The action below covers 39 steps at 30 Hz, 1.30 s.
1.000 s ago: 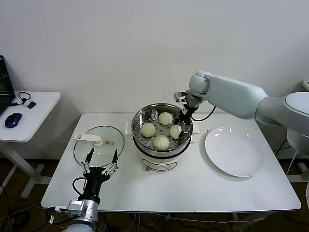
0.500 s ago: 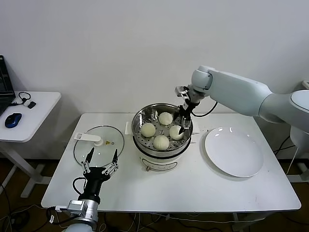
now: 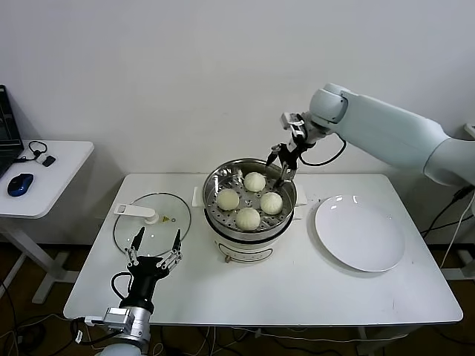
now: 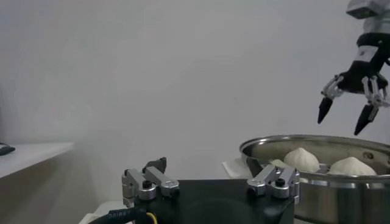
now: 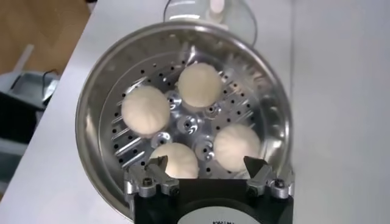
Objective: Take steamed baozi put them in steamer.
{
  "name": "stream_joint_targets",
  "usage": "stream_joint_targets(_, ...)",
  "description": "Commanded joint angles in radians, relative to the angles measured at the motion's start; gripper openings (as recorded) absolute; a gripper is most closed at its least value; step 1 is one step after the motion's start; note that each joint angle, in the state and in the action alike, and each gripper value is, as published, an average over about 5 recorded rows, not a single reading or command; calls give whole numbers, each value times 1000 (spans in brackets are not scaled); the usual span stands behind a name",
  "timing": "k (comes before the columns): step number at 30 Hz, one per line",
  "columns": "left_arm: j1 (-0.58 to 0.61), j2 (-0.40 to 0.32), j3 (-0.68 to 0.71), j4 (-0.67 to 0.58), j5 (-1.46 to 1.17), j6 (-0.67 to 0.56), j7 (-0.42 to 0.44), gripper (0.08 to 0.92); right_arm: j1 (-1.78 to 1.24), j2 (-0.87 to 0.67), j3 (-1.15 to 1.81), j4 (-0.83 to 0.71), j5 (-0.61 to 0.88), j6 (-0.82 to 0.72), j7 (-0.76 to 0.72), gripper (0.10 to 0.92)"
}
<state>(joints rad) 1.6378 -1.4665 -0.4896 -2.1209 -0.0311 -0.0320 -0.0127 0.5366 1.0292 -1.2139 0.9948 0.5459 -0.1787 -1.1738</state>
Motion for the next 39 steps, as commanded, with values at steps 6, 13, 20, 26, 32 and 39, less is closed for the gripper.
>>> stream_joint_targets(6,-4,4,-1,-3,4,5,-1,823,-260,-316,483,253,-15,48,211,823)
stream_joint_targets(13,-12,-1,9,0,6,1,-2,823,-638,-451,864,417,-24,110,396,823)
stream_joint_targets(20,-7,-3,14,-3,9,-6,-3,823,-1106,-439,1274,557,-50,248,619,823)
stream_joint_targets(26,1,-6,20,-8,22,-8,-6,823,-1484,-296,1617,629,-86,367,778,823)
stream_joint_targets(32,11,-13,40,-11,36,-14,-14,823,-1722,-117,1818,646,-114,509,864,823)
stream_joint_targets(39,4,-11,58,-6,40,-12,-31,823,-1944,41,1908,670,-124,644,915,823)
